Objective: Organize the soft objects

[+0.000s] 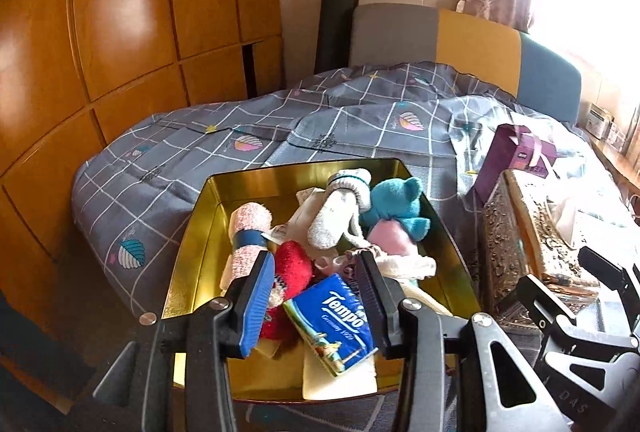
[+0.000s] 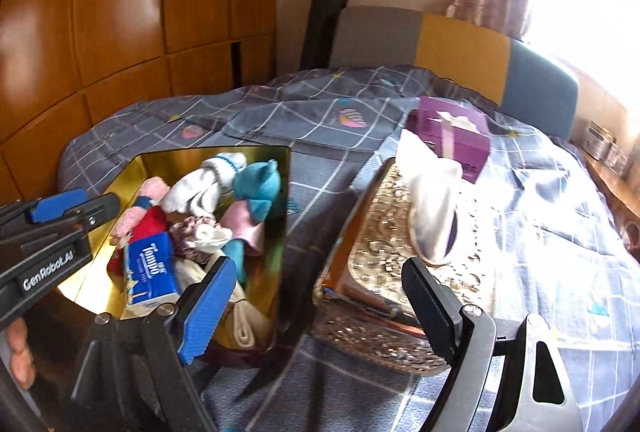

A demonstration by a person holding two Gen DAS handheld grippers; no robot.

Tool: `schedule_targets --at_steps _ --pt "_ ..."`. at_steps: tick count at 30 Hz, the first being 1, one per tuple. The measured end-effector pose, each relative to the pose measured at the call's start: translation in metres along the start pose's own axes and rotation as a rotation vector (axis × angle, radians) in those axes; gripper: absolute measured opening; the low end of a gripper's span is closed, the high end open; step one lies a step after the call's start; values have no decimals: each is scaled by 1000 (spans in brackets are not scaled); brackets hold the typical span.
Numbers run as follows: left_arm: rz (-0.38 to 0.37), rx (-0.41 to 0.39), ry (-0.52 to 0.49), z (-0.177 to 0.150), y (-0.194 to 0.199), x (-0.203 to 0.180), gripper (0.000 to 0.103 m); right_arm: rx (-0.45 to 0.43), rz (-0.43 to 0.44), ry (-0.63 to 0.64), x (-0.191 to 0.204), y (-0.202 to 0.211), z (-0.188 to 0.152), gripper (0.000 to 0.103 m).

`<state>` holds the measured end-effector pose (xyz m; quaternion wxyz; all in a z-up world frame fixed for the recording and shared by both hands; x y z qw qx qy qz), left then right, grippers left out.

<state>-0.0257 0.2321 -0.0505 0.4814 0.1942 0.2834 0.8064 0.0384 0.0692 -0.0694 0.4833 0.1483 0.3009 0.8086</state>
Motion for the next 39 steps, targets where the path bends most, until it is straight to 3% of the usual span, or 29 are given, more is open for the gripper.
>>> schedule_targets --at_steps 3,20,39 --pt "6 -12 -3 1 3 -1 60 0 -3 -14 -6 1 -1 85" --pt "45 -27 -8 2 6 0 60 -2 -3 -23 -7 3 -4 85" --pt "35 -21 -4 0 5 0 60 7 -3 -21 -5 0 -5 85"
Point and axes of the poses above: each gripper's, at about its wrist camera, not at the fingertips, and y roughly against the way its jaws point, x to its left, z to its top, the point moved 4 cm from there along -y, roughly the way its jaws point, and after that the axes turned 1 degree about z, right-handed, at the moved point
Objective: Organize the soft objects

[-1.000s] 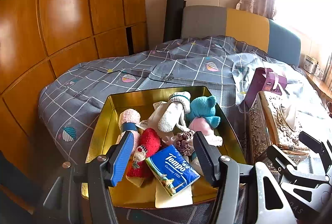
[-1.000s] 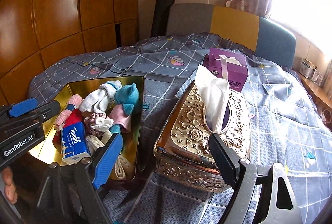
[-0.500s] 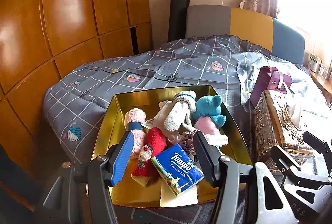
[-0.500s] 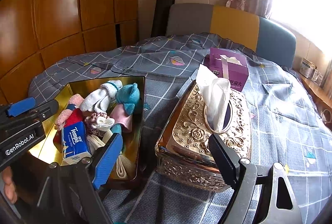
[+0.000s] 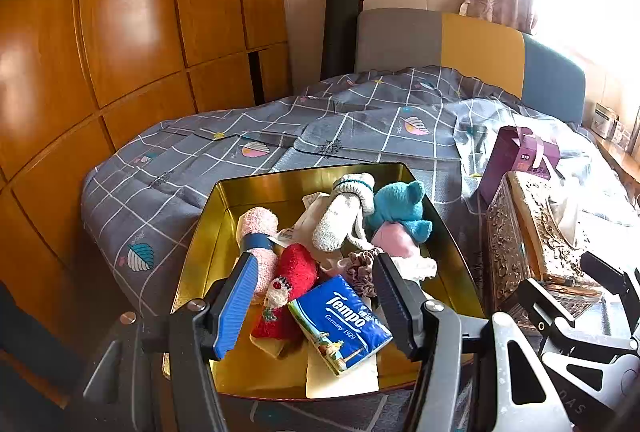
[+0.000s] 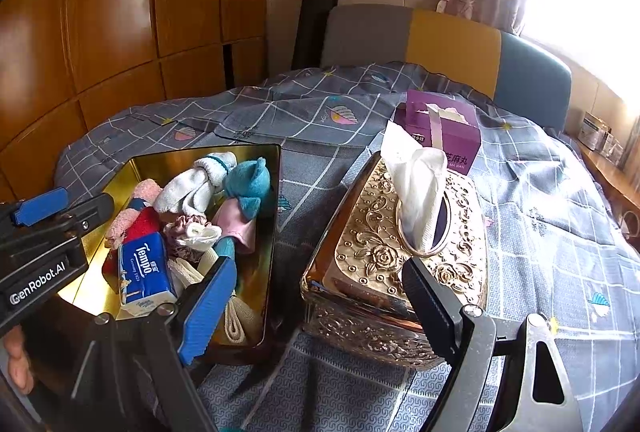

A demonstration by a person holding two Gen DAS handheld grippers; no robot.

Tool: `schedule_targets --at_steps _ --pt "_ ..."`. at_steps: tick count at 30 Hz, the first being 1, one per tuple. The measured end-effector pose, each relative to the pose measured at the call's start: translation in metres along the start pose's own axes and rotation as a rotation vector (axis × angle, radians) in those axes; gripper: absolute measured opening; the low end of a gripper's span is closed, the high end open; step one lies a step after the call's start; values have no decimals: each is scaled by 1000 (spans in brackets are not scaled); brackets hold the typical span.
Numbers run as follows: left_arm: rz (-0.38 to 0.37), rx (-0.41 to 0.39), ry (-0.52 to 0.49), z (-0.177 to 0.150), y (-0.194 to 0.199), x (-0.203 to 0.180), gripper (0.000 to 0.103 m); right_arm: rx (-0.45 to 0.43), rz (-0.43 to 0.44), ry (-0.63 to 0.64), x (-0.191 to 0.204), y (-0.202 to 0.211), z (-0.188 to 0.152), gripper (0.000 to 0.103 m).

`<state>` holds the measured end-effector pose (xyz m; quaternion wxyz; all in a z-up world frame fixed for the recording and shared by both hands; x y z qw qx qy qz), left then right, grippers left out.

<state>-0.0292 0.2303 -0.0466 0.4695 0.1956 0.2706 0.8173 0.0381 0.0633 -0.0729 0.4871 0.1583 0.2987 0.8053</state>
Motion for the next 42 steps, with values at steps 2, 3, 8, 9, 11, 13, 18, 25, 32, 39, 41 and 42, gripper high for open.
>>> schedule_targets --at_steps 2,3,8,9,11,13,18,25,32,39,41,42 --pt "-1 -1 3 0 0 0 60 2 0 2 0 0 0 85" --pt "-1 -3 4 0 1 0 60 3 0 4 1 0 0 85" --pt "-3 3 4 0 0 0 60 8 1 10 3 -2 -1 85" --pt "-3 1 2 0 1 -1 60 9 0 11 3 -2 -1 85" --pt "-4 -3 1 0 2 -1 60 9 -1 12 3 -2 -1 85" --pt "-6 -3 -1 0 2 -2 60 11 0 12 3 -2 -2 86" --pt "-5 -11 -6 0 4 -3 60 11 0 14 3 -2 -2 86" --pt "-5 -12 -1 0 4 -2 60 10 -2 15 2 -2 -3 86" --pt "-7 -24 -3 0 6 -3 60 10 -5 18 2 -2 -3 87" --pt "-44 -46 20 0 7 -3 60 9 -8 24 2 -2 -3 87" --pt "-47 -59 23 1 9 -2 60 9 -8 25 2 -1 -4 87" --pt "-48 -62 21 1 9 -2 60 8 -8 24 2 -1 -4 87"
Point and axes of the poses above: each gripper's, at about its wrist camera, not at the fingertips, and y roughly against the way its jaws point, x to its left, z to its top, the point moved 4 cm from there along -y, roughly the way its jaws point, and after that the axes turned 1 degree about z, right-handed, at the moved point
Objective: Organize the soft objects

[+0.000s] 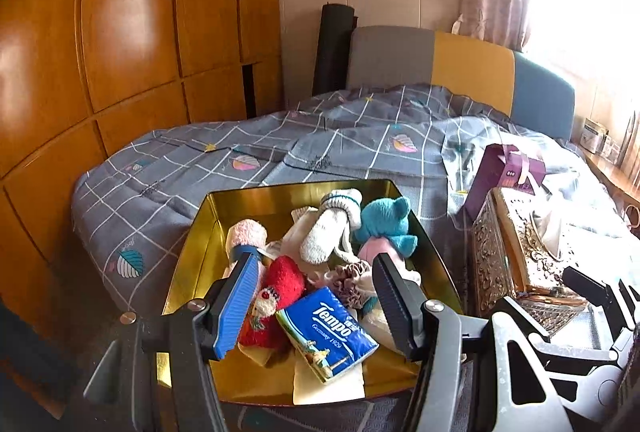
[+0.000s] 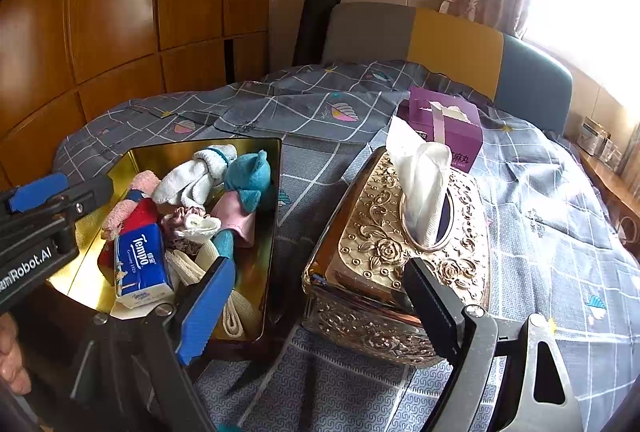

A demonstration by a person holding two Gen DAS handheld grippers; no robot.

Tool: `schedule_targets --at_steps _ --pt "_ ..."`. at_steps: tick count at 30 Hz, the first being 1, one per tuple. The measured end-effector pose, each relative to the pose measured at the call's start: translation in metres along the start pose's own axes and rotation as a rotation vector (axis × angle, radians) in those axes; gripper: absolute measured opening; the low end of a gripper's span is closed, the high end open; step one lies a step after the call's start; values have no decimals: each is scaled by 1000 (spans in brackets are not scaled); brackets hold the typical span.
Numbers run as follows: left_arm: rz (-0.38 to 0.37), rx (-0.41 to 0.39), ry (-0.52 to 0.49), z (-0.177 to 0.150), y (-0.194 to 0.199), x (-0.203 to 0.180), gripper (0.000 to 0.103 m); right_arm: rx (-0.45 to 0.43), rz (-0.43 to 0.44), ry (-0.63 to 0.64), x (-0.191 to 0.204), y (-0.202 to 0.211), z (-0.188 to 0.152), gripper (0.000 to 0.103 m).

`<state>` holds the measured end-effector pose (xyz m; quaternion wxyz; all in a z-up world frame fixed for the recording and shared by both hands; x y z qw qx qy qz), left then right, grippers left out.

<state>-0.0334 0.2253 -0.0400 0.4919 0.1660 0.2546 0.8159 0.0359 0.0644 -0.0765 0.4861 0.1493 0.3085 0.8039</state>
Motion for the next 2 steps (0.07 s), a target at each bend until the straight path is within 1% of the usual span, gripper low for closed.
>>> schedule_targets --at_steps 2 --pt "-2 5 -1 0 0 0 60 -9 -1 -5 -1 2 1 87"
Point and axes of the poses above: each gripper's, at about its wrist camera, not at the fingertips, and y roughly against the way its jaws point, x to its left, z to its top, the point moved 4 cm from there along -y, roughly the way its jaws point, and after that the axes turned 1 degree about z, right-handed, at the moved point
